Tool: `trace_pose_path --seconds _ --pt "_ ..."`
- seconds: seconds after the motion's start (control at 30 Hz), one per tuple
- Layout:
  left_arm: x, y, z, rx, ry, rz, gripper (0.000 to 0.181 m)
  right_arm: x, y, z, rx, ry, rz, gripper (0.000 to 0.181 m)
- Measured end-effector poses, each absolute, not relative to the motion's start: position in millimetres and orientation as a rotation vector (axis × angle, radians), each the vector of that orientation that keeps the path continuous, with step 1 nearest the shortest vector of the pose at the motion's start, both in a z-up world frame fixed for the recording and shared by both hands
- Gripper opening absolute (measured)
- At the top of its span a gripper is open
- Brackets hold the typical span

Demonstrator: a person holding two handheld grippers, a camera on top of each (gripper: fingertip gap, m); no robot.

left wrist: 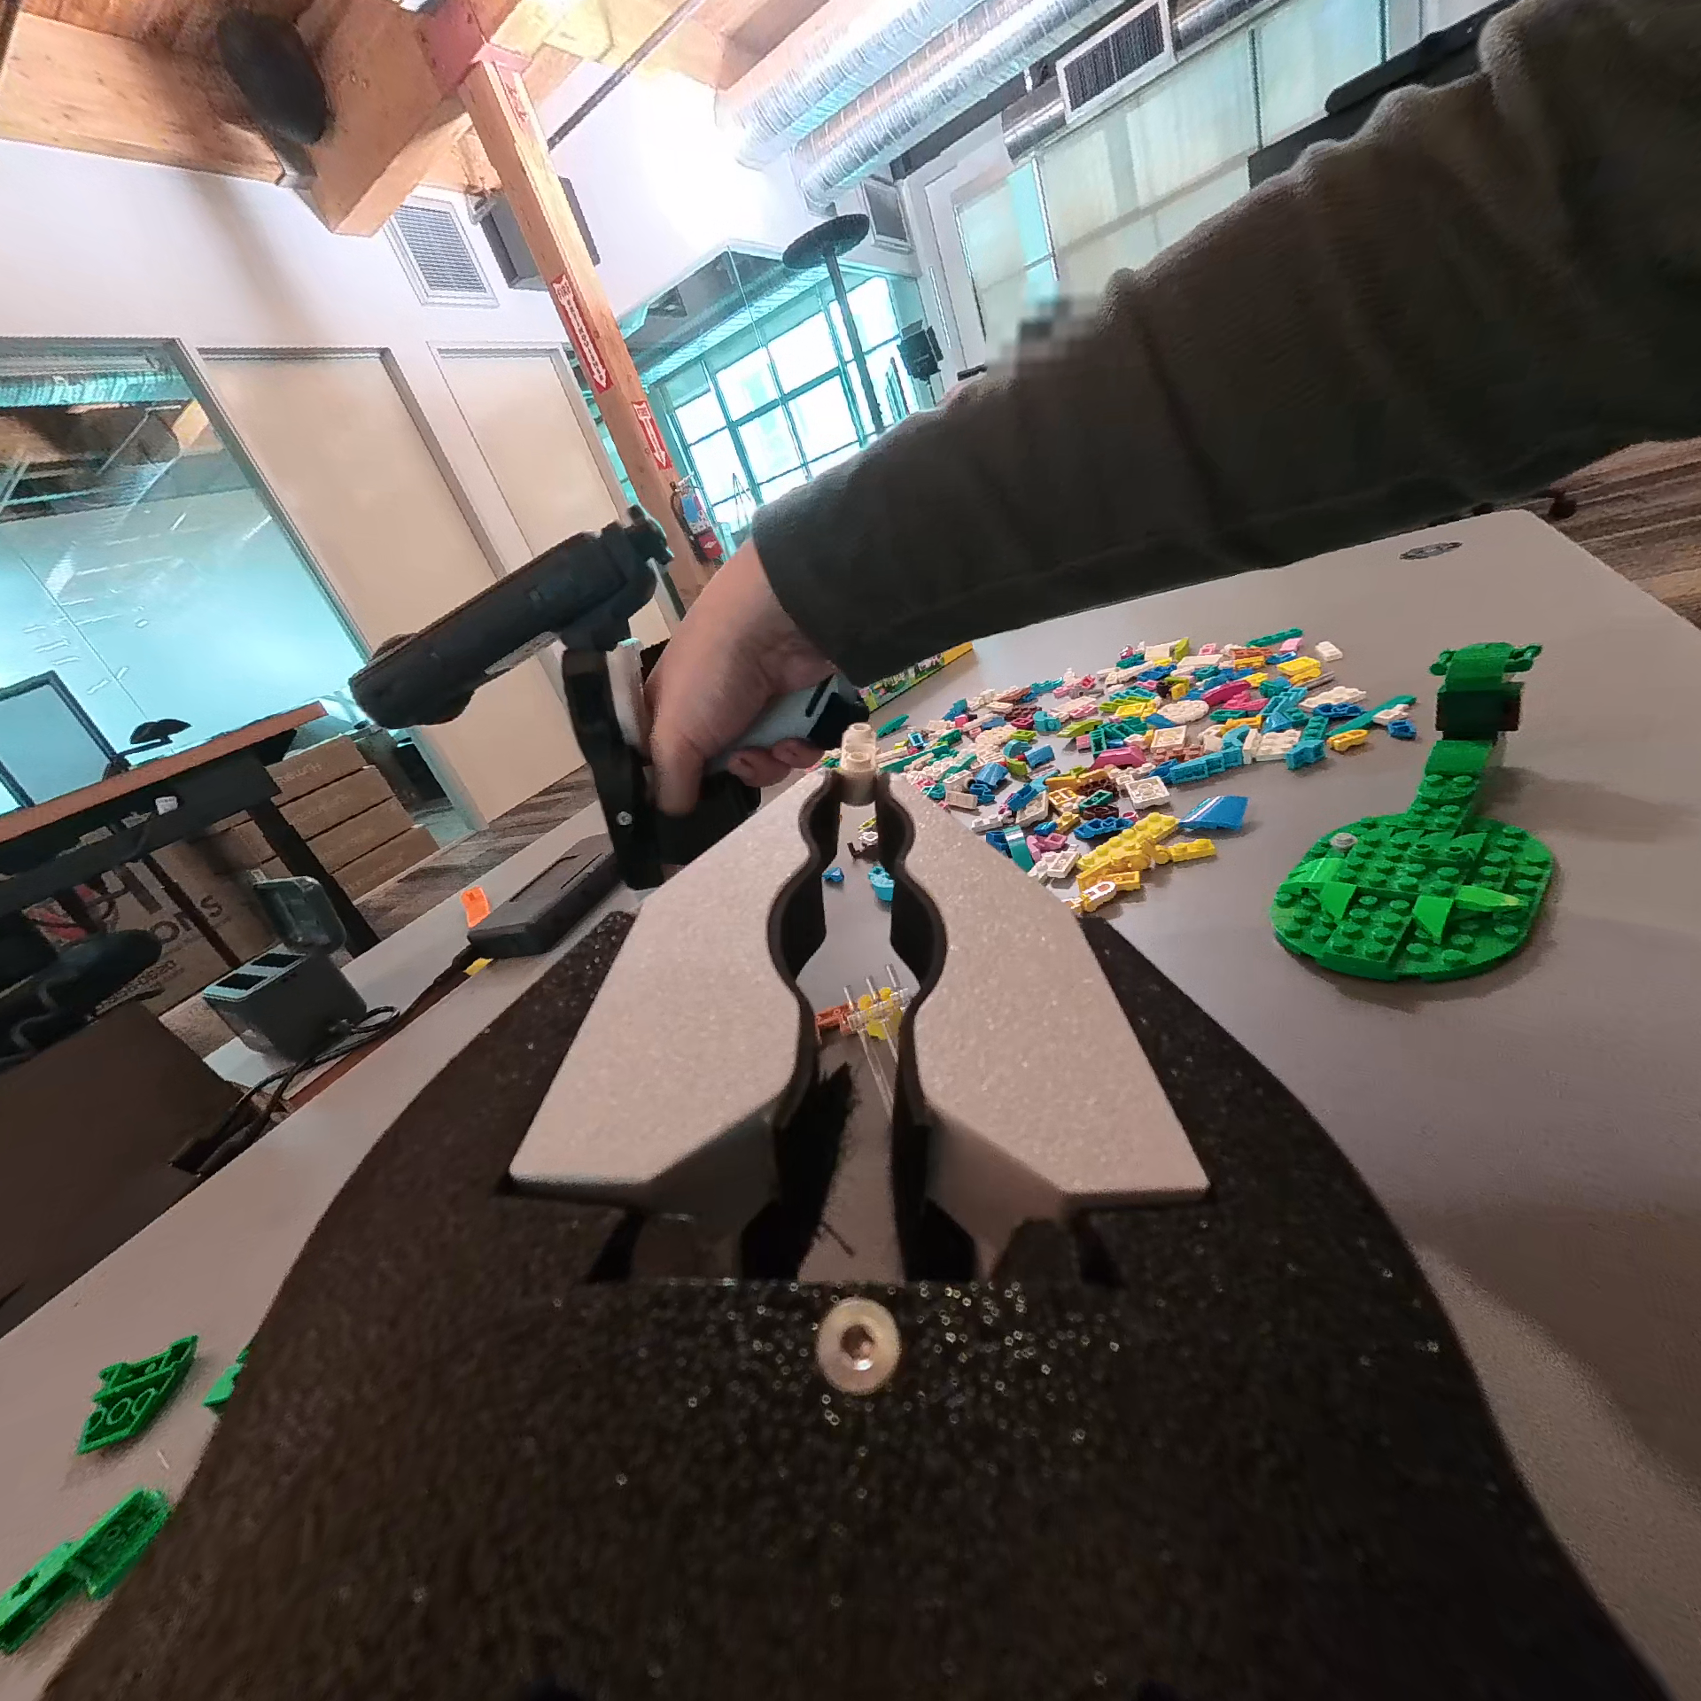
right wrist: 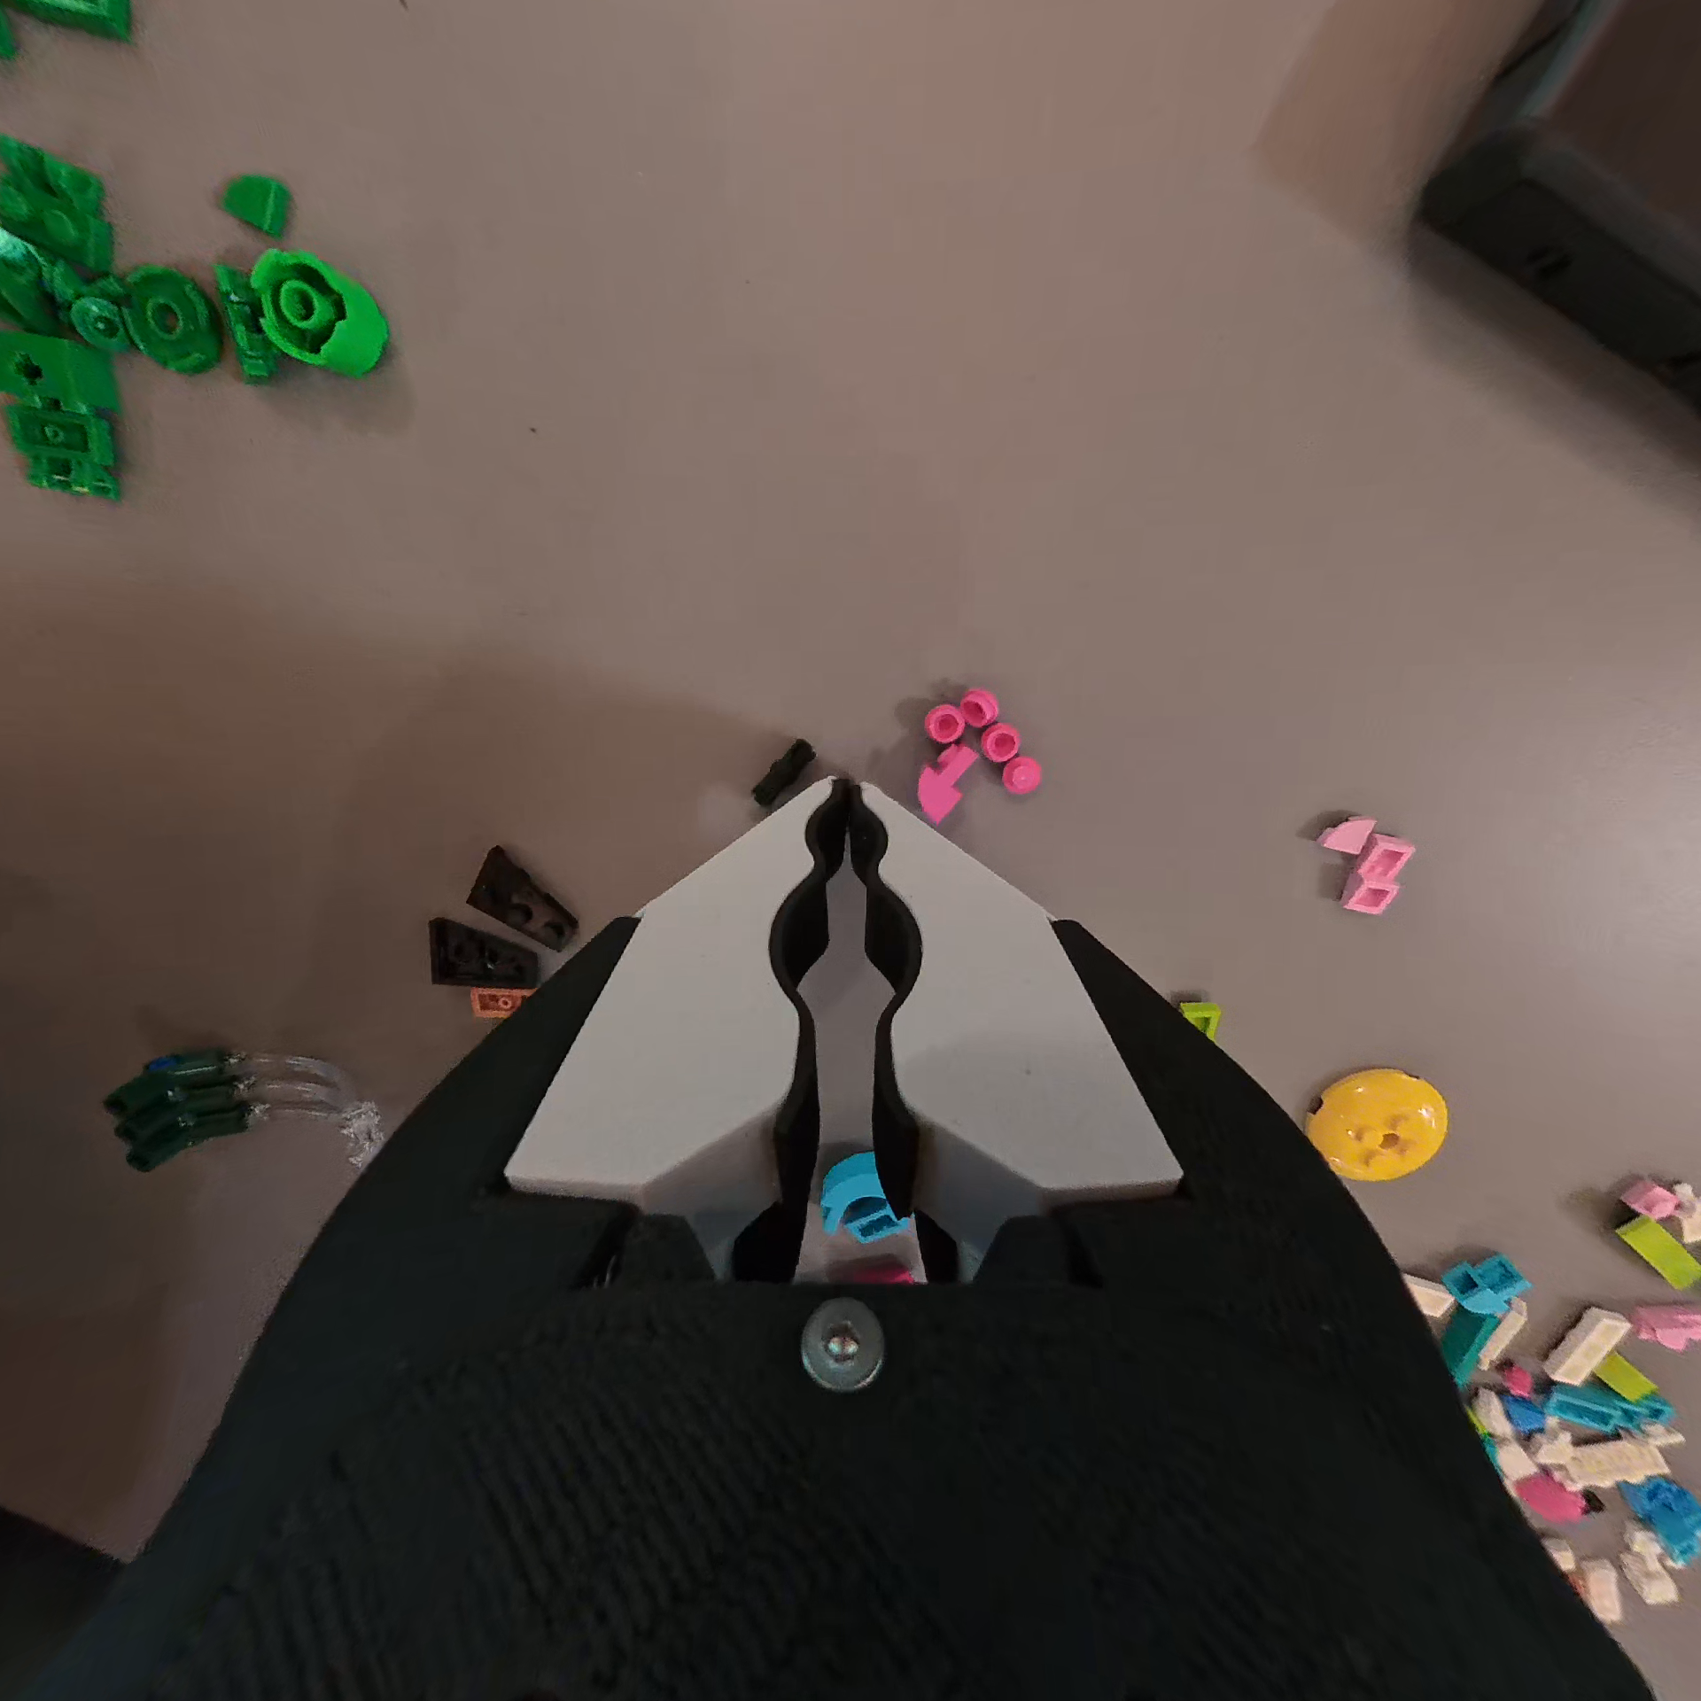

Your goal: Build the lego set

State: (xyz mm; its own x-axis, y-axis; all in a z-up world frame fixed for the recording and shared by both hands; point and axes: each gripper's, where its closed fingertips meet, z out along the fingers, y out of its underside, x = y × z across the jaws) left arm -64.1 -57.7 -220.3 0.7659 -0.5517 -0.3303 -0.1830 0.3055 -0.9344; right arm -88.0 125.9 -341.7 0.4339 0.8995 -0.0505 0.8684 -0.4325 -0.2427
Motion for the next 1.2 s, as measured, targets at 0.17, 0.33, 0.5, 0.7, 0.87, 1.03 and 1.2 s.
trace_pose_path --seconds 0.17,0.33,0.5,0.7,0.87,1.03,1.2 --pt "-63.8 -57.5 -220.9 -1.267 0.699 -0.278 0.005 -86.9 127.9 -332.8 -2.463 -1.545 0.287 0.002" --pt "-63.1 -57.4 -222.4 -1.273 0.704 -0.287 0.005 -92.6 126.2 -324.1 -2.618 -1.283 0.535 0.010" --pt "-62.1 -57.4 -223.2 -1.276 0.706 -0.295 0.004 -82.5 119.8 -335.6 -2.796 -1.120 0.607 0.018" --pt "-61.1 -58.2 -223.3 -1.277 0.711 -0.301 0.004 -91.6 120.6 -329.5 -2.759 -1.162 0.550 0.014" --pt "-62.0 -58.4 -222.1 -1.276 0.706 -0.305 0.004 -88.0 120.5 -333.1 -2.799 -1.167 0.473 0.016" --pt "-60.3 -57.5 -224.4 -1.287 0.714 -0.295 0.004 -83.4 118.6 -338.1 -2.833 -1.157 0.469 0.015" --pt "-57.3 -58.0 -226.7 -1.290 0.736 -0.282 0.004 -85.0 117.3 -339.4 -2.808 -1.219 0.445 0.013"
